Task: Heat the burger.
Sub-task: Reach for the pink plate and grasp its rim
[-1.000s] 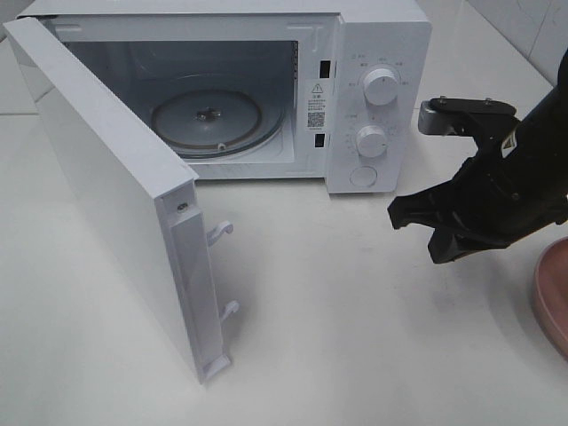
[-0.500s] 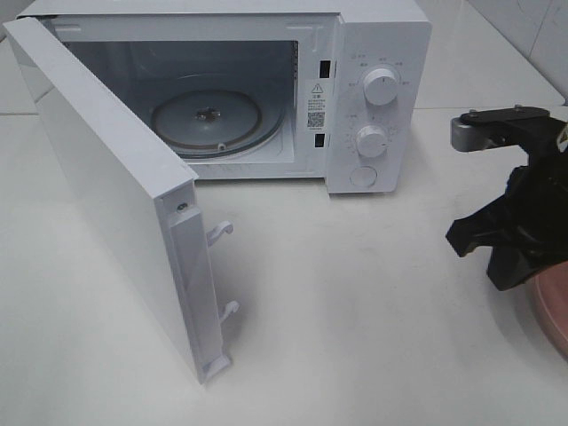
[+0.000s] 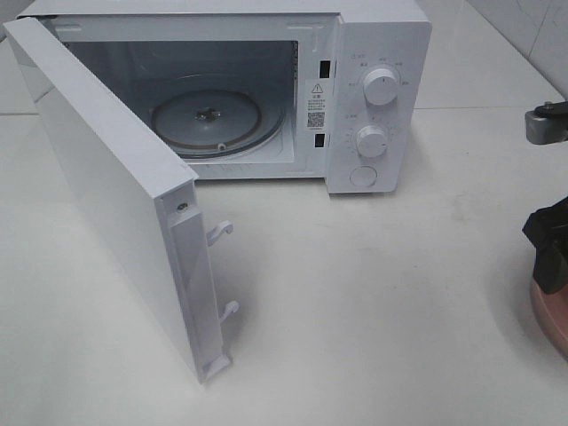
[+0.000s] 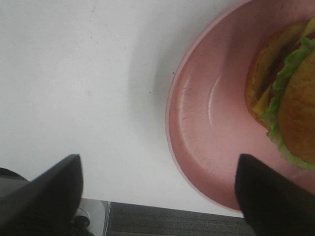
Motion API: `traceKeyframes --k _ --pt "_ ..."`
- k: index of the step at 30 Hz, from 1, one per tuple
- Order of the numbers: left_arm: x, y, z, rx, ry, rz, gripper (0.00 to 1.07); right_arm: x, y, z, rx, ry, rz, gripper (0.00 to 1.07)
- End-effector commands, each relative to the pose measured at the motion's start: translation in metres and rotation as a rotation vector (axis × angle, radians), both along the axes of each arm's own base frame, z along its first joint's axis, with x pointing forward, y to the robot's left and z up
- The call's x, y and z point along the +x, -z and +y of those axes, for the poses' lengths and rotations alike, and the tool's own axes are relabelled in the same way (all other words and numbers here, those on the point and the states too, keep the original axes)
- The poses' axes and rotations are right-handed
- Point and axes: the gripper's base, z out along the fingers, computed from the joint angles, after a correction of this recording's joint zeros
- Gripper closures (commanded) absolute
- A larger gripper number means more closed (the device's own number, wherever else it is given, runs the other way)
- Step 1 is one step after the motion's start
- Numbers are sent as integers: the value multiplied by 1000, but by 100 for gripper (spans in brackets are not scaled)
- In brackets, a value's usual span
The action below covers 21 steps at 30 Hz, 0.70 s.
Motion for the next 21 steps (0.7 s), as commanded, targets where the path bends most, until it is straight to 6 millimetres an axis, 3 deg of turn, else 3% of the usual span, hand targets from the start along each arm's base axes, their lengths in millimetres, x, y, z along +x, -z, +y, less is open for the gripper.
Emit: traceKeyframes --k 1,6,11,21 --pt "-2 1 0 -7 -3 -17 7 -1 -1 -4 -14 3 3 12" --pt "-2 1 0 -7 -3 -17 7 -2 6 -3 -4 9 -5 11" --pt "-2 1 0 -7 -3 -17 7 -8 32 -3 0 22 7 13" --pt "-2 1 0 -7 -3 -17 7 -5 53 -2 7 45 8 15"
